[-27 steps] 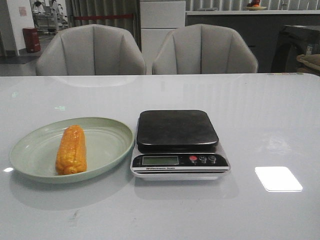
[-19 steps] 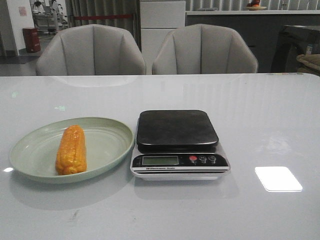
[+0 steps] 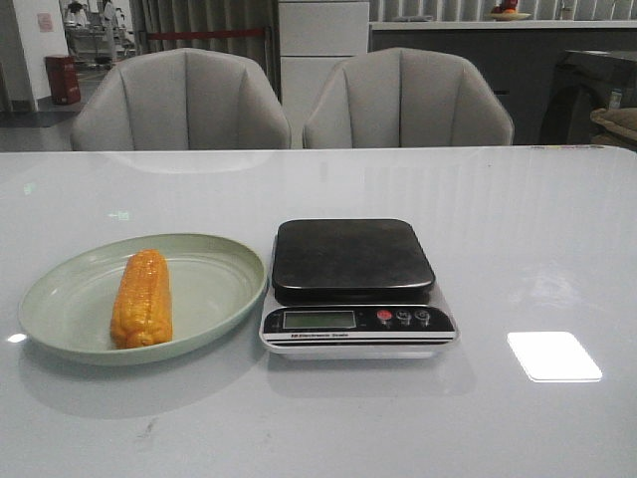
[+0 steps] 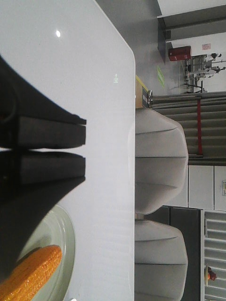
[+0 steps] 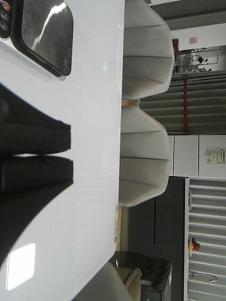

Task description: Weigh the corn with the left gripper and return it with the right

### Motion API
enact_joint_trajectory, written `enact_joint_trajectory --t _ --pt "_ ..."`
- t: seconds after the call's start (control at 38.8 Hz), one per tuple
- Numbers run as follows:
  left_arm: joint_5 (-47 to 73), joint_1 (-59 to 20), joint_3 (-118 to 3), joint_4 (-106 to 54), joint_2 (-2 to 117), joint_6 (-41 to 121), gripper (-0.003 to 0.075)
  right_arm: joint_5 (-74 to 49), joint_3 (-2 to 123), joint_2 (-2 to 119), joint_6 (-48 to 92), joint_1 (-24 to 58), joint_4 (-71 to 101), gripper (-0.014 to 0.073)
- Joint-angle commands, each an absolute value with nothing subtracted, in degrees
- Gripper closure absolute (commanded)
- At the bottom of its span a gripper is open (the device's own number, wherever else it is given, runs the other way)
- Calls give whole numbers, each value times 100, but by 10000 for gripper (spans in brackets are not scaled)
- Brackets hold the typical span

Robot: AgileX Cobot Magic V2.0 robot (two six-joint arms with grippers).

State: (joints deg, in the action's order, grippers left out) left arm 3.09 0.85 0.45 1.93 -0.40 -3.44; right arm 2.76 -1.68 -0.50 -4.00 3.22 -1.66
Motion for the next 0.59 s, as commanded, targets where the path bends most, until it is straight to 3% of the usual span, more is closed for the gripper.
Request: enact_joint_trajectory --t 0.0,0.28,0.49,0.57 --pt "-155 103 219 146 -149 -387 606 722 -206 -167 -356 291 -226 410" --pt "-178 103 219 146 -149 -387 606 722 -206 -167 -356 291 -226 410" --pt "-1834 103 71 -177 -137 -424 606 722 -206 -167 -356 291 -226 410" --pt "-1471 103 -320 -178 -44 -424 606 722 -206 -167 -356 291 -226 410"
